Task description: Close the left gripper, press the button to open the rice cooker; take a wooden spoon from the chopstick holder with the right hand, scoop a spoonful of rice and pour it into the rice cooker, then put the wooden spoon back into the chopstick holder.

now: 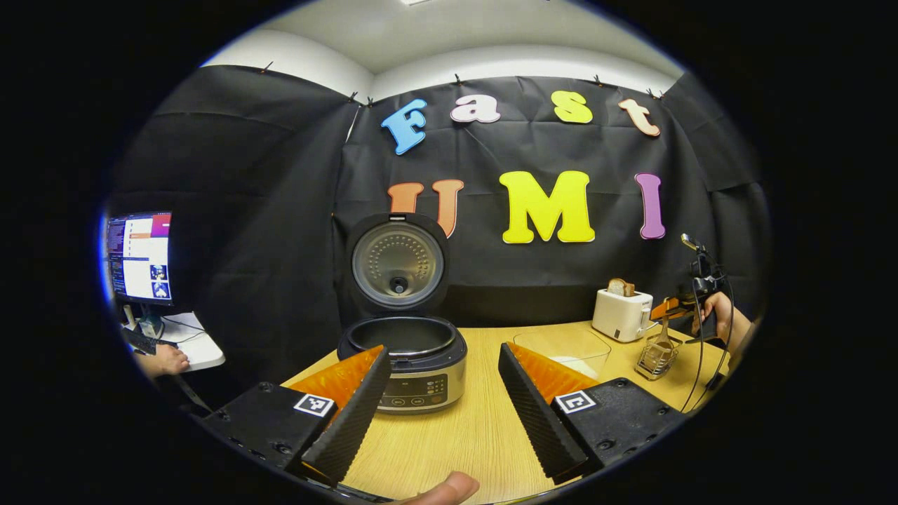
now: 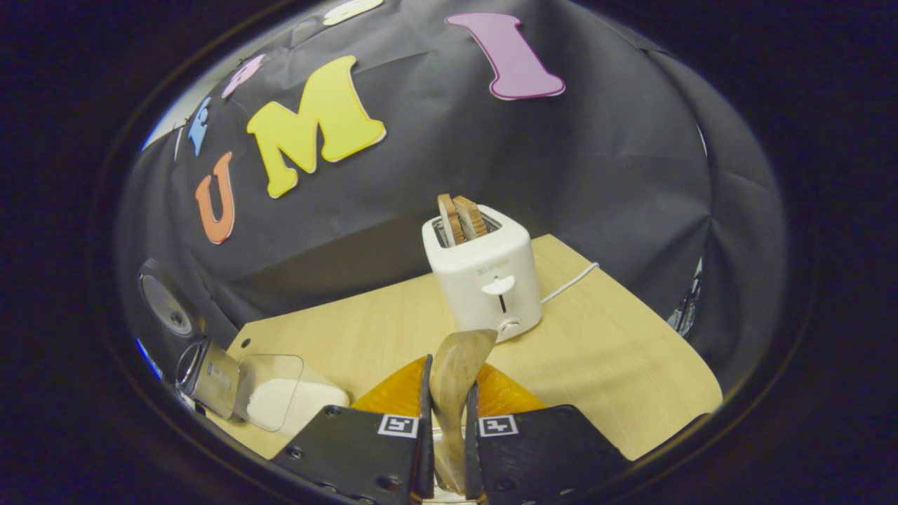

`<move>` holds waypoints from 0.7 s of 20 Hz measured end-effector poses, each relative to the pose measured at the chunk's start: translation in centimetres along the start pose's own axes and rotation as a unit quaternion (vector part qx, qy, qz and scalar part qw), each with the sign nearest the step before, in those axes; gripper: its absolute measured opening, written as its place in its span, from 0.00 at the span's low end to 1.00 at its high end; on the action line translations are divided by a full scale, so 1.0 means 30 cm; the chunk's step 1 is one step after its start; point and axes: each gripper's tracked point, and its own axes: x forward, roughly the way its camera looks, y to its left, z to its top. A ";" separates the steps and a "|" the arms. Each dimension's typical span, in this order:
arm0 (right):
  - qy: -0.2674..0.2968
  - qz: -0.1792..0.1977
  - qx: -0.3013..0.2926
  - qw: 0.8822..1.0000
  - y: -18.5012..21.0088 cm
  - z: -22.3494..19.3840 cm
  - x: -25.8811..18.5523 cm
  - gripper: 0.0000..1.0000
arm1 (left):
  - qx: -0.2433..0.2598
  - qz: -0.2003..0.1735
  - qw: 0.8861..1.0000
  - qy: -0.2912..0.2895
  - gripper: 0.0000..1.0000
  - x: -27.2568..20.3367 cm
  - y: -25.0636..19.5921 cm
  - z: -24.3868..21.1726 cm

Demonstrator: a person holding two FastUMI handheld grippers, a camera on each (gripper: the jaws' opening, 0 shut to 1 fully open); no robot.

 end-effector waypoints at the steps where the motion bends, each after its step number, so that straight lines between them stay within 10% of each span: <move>1: -0.002 0.001 -0.009 1.000 0.010 -0.007 -0.031 0.17 | -0.002 -0.001 1.000 0.000 0.98 -0.008 0.004 0.004; 14: -0.095 -0.058 -0.141 0.984 0.305 0.180 -0.298 0.16 | -0.003 0.005 1.000 -0.025 0.98 -0.069 0.095 0.060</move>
